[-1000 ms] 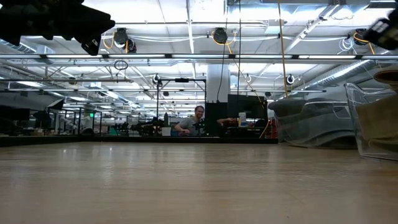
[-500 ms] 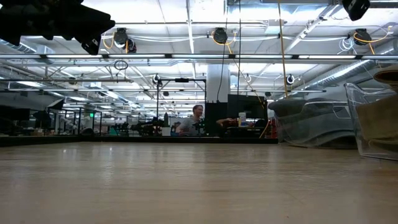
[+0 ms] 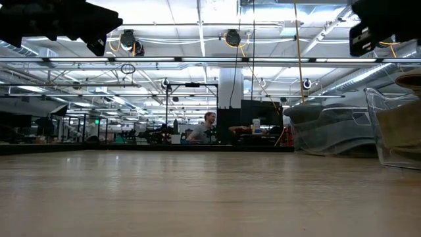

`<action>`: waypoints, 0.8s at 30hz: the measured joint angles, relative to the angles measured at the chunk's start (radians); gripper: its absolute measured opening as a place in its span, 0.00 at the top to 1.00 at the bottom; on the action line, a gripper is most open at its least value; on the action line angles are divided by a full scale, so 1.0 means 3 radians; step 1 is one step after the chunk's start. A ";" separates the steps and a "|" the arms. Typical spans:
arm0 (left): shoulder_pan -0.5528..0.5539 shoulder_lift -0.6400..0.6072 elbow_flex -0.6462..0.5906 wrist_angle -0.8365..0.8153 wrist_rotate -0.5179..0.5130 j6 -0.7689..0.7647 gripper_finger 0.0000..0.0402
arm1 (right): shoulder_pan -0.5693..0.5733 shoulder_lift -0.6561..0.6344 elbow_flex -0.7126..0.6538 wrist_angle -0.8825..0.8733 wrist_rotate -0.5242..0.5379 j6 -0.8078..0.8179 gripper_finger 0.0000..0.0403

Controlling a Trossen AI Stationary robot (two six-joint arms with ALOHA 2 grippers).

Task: Pick & Place hat
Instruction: Return to Home Position

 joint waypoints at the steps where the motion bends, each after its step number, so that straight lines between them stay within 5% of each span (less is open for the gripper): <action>1: 0.0000 -0.0001 0.0000 0.0018 -0.0025 0.0000 0.79 | -0.0085 -0.0048 -0.0060 0.0019 -0.0023 0.0052 0.99; 8: -0.0001 0.0001 0.0000 0.0018 -0.0037 -0.0003 0.79 | -0.0632 -0.0230 -0.0384 0.0372 -0.0969 0.0223 0.99; 17: 0.0000 0.0001 0.0000 0.0017 -0.0035 -0.0004 0.79 | -0.1385 -0.0541 -0.0387 -0.0005 -0.0958 0.0109 0.99; 24: -0.0001 0.0001 0.0000 0.0016 -0.0035 -0.0005 0.79 | -0.1911 -0.1275 -0.0391 -0.0742 -0.0957 0.0009 0.99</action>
